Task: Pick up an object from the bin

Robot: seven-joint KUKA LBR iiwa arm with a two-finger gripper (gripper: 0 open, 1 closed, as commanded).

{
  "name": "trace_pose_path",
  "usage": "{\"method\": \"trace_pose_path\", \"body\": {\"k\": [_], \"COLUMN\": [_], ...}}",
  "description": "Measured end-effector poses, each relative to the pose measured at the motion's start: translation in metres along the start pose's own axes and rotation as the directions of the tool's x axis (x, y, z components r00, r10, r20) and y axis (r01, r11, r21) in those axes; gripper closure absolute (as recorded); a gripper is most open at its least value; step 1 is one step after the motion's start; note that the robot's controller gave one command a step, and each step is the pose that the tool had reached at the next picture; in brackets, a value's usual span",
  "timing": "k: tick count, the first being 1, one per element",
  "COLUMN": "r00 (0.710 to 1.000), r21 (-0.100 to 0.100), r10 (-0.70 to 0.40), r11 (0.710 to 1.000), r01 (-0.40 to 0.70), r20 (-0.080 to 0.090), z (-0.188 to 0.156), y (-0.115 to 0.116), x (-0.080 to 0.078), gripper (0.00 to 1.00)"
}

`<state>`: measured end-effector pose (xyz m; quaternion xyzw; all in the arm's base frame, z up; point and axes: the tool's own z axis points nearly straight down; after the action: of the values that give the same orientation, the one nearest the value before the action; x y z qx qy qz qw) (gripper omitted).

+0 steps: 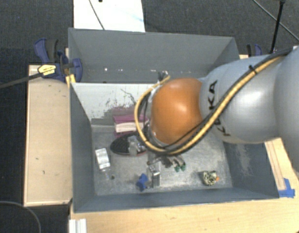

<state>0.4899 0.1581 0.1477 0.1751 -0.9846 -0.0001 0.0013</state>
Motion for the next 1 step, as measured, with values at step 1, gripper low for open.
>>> {"method": "trace_pose_path", "body": {"k": [1], "r00": [0.998], "r21": [-0.001], "r10": [-0.057], "r11": [0.998], "r01": [0.057], "r20": [0.001], "z": [0.0776], "y": [-0.0121], "x": [0.007], "gripper": [0.0]}}
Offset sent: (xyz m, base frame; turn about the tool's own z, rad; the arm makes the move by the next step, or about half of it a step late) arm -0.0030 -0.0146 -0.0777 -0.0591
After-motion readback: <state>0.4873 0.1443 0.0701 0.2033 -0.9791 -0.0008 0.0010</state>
